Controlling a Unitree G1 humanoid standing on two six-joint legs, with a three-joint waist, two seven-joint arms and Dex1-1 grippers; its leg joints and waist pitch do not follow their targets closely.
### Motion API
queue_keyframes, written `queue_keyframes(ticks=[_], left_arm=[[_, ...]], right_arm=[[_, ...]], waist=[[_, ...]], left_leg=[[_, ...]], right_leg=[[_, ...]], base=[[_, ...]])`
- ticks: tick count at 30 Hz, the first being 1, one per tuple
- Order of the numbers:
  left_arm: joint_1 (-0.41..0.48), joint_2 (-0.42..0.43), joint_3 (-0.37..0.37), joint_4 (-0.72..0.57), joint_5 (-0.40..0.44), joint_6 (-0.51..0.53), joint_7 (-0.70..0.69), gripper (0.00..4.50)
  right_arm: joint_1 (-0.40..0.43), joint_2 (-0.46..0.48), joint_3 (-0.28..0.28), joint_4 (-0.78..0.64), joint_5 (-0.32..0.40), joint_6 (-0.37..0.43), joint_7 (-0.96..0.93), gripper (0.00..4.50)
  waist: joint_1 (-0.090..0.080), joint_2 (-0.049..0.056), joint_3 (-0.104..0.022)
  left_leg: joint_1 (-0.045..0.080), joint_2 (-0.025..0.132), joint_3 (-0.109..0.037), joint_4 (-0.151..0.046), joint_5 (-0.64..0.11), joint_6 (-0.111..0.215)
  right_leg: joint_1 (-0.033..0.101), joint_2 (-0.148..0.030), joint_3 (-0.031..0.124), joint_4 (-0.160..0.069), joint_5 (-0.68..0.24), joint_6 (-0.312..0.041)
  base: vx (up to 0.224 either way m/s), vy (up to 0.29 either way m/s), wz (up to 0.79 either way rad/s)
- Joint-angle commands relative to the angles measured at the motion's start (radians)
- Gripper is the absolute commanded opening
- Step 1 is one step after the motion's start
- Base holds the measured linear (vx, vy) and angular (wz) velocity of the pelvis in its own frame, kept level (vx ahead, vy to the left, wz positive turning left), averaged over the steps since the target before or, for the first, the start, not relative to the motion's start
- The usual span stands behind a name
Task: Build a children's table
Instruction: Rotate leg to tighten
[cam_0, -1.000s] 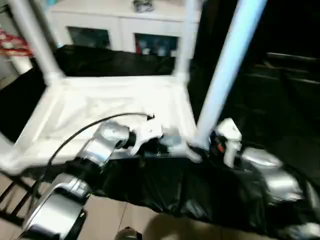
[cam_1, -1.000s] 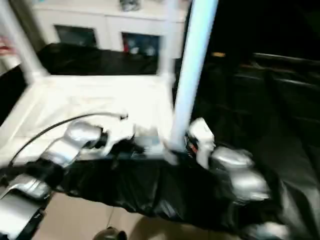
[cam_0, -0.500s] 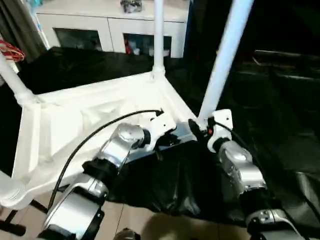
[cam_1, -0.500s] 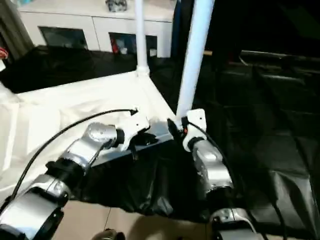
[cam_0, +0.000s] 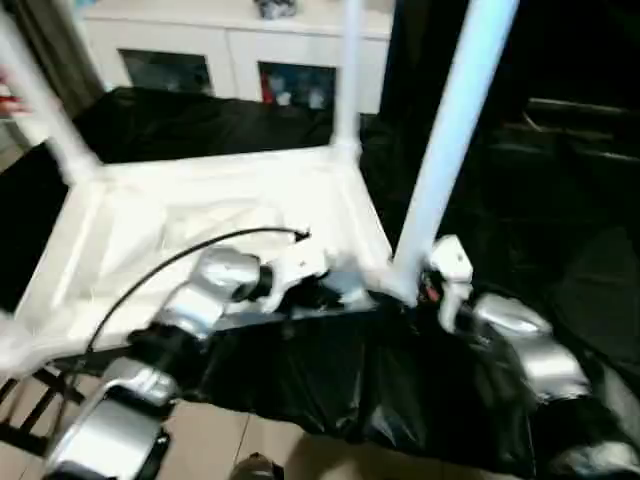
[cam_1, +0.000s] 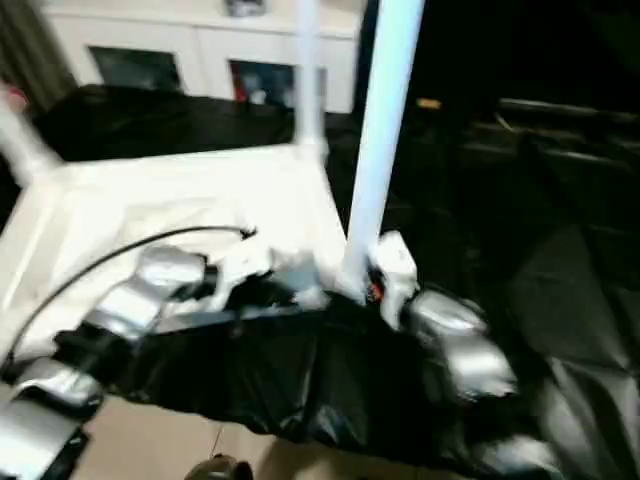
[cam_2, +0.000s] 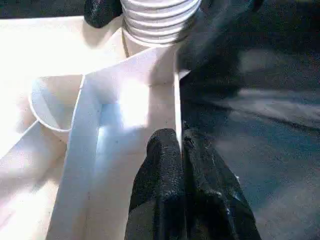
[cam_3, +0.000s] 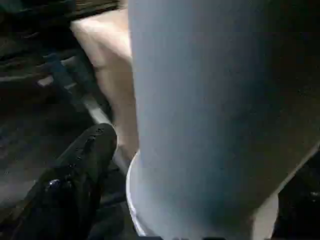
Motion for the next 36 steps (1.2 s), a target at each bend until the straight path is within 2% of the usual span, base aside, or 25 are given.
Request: queue_keyframes(ticks=[1, 2, 4, 7, 9, 11, 15, 20, 23, 27, 28, 29, 30, 31, 34, 36], left_arm=[[-0.007, -0.008, -0.029, -0.046, -0.022, -0.025, -0.046, 0.00], [-0.007, 0.005, -0.034, -0.047, -0.024, -0.031, -0.074, 0.00], [-0.007, 0.017, -0.037, -0.047, -0.024, -0.035, -0.101, 0.00], [-0.007, 0.025, -0.038, -0.050, -0.027, -0.034, -0.128, 0.00], [-0.009, 0.032, -0.038, -0.051, -0.031, -0.034, -0.144, 0.00], [-0.011, 0.036, -0.040, -0.048, -0.035, -0.035, -0.156, 0.00], [-0.015, 0.039, -0.042, -0.042, -0.035, -0.036, -0.171, 0.00], [-0.017, 0.028, -0.027, -0.036, -0.040, -0.033, -0.161, 0.00], [-0.028, -0.011, 0.004, -0.026, -0.050, -0.007, -0.080, 0.00], [-0.061, -0.061, 0.025, 0.025, -0.015, -0.003, 0.071, 0.00], [-0.067, -0.073, 0.027, 0.031, -0.008, 0.009, 0.095, 0.00], [-0.071, -0.082, 0.028, 0.036, -0.003, 0.020, 0.113, 0.00], [-0.078, -0.094, 0.027, 0.044, 0.007, 0.025, 0.142, 0.00], [-0.086, -0.110, 0.026, 0.055, 0.020, 0.034, 0.178, 0.00], [-0.096, -0.137, 0.031, 0.073, 0.034, 0.046, 0.234, 0.00], [-0.112, -0.175, 0.032, 0.106, 0.058, 0.056, 0.323, 0.00]], right_arm=[[0.002, -0.010, 0.030, -0.044, 0.024, 0.023, 0.075, 4.06], [0.003, -0.034, 0.040, -0.057, 0.027, 0.039, 0.117, 4.06], [0.004, -0.055, 0.050, -0.070, 0.029, 0.049, 0.153, 3.72], [0.006, -0.072, 0.055, -0.088, 0.041, 0.067, 0.182, 3.66], [0.006, -0.081, 0.058, -0.104, 0.052, 0.085, 0.200, 3.30], [0.006, -0.084, 0.060, -0.110, 0.053, 0.095, 0.211, 3.29], [0.012, -0.087, 0.067, -0.121, 0.053, 0.103, 0.223, 2.85], [0.023, -0.068, 0.057, -0.131, 0.063, 0.117, 0.201, 2.77], [0.021, -0.009, 0.019, -0.099, 0.058, 0.105, 0.100, 2.76], [-0.011, 0.088, -0.026, 0.002, -0.005, 0.081, -0.134, 2.74], [-0.021, 0.111, -0.034, 0.029, -0.021, 0.070, -0.191, 2.74], [-0.029, 0.130, -0.039, 0.052, -0.034, 0.064, -0.238, 2.74], [-0.043, 0.153, -0.045, 0.088, -0.054, 0.057, -0.303, 2.74], [-0.060, 0.180, -0.049, 0.130, -0.082, 0.042, -0.381, 2.73], [-0.087, 0.226, -0.074, 0.184, -0.096, 0.037, -0.488, 2.73], [-0.131, 0.293, -0.101, 0.257, -0.110, 0.023, -0.616, 2.73]], waist=[[0.002, -0.005, -0.075], [0.002, -0.004, -0.075], [0.004, -0.006, -0.074], [0.007, -0.005, -0.074], [0.007, -0.007, -0.074], [0.010, -0.006, -0.076], [0.013, -0.007, -0.078], [0.014, -0.006, -0.079], [0.012, -0.006, -0.078], [0.003, -0.008, -0.074], [-0.004, -0.009, -0.074], [-0.006, -0.009, -0.073], [-0.019, -0.009, -0.072], [-0.026, -0.006, -0.071], [-0.034, -0.005, -0.073], [-0.041, -0.002, -0.074]], left_leg=[[0.028, 0.047, -0.011, -0.078, -0.352, 0.029], [0.026, 0.046, -0.012, -0.078, -0.360, 0.025], [0.026, 0.046, -0.013, -0.080, -0.366, 0.017], [0.029, 0.046, -0.014, -0.079, -0.368, 0.011], [0.027, 0.046, -0.014, -0.079, -0.365, 0.013], [0.027, 0.046, -0.014, -0.078, -0.356, 0.013], [0.026, 0.046, -0.015, -0.078, -0.348, 0.010], [0.024, 0.045, -0.013, -0.075, -0.329, 0.014], [0.024, 0.044, -0.013, -0.075, -0.333, 0.009], [0.027, 0.038, -0.018, -0.075, -0.371, -0.018], [0.025, 0.036, -0.022, -0.077, -0.380, -0.024], [0.024, 0.037, -0.023, -0.078, -0.382, -0.027], [0.023, 0.035, -0.025, -0.078, -0.388, -0.030], [0.021, 0.033, -0.025, -0.079, -0.394, -0.030], [0.027, 0.032, -0.024, -0.076, -0.398, -0.027], [0.026, 0.031, -0.023, -0.076, -0.392, -0.026]], right_leg=[[0.043, -0.067, 0.049, -0.069, -0.361, -0.194], [0.042, -0.067, 0.048, -0.071, -0.375, -0.191], [0.042, -0.068, 0.048, -0.073, -0.396, -0.184], [0.040, -0.069, 0.048, -0.075, -0.412, -0.179], [0.041, -0.069, 0.048, -0.075, -0.411, -0.180], [0.041, -0.070, 0.049, -0.074, -0.407, -0.180], [0.041, -0.069, 0.048, -0.070, -0.383, -0.188], [0.043, -0.069, 0.048, -0.066, -0.347, -0.200], [0.040, -0.070, 0.049, -0.068, -0.364, -0.197], [0.035, -0.073, 0.044, -0.079, -0.471, -0.163], [0.040, -0.074, 0.039, -0.082, -0.503, -0.145], [0.040, -0.075, 0.039, -0.083, -0.511, -0.138], [0.039, -0.076, 0.037, -0.087, -0.530, -0.126], [0.039, -0.073, 0.036, -0.089, -0.535, -0.122], [0.033, -0.072, 0.037, -0.091, -0.517, -0.129], [0.033, -0.070, 0.038, -0.088, -0.488, -0.145]], base=[[0.000, 0.000, 0.00], [0.000, 0.000, 0.00], [0.000, 0.000, 0.00], [0.000, 0.000, 0.00], [0.000, 0.000, 0.00], [0.000, 0.000, 0.00], [0.000, 0.000, 0.00], [0.000, 0.000, 0.00], [0.000, 0.000, 0.00], [0.000, 0.000, 0.00], [0.000, 0.000, 0.00], [0.000, 0.000, 0.00], [0.000, 0.000, 0.00], [0.000, 0.000, 0.00], [0.000, 0.000, 0.00], [0.000, 0.000, 0.00]])
